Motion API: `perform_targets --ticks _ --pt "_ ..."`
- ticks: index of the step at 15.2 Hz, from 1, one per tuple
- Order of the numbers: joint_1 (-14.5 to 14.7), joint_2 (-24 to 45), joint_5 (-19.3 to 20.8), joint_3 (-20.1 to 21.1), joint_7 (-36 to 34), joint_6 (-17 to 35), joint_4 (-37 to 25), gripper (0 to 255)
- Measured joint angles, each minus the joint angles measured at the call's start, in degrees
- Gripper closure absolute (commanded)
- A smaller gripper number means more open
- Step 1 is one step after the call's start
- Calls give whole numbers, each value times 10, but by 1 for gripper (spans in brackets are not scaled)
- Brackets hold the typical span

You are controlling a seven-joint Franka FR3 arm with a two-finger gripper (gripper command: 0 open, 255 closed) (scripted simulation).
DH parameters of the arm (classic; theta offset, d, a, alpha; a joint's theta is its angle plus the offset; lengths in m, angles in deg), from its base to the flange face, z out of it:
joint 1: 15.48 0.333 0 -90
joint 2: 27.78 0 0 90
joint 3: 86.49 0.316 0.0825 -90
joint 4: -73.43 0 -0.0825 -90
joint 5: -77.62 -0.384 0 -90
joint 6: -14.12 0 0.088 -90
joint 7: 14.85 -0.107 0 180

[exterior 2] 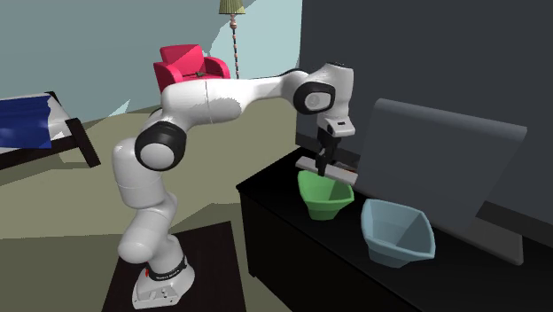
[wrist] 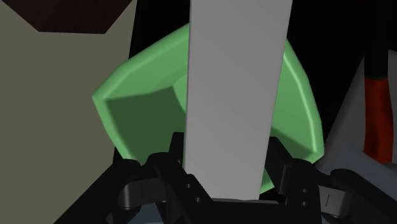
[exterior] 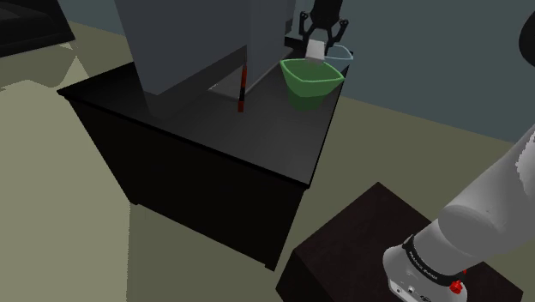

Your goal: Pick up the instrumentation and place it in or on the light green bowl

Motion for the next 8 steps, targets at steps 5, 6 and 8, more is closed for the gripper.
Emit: perform_targets --ticks 5,6,8 --pt "-2 -9 -2 -1 3 42 50 255" --pt "-2 -12 -3 -1 3 50 62 255" --pt "-3 -14 -3 -2 5 67 81 255"
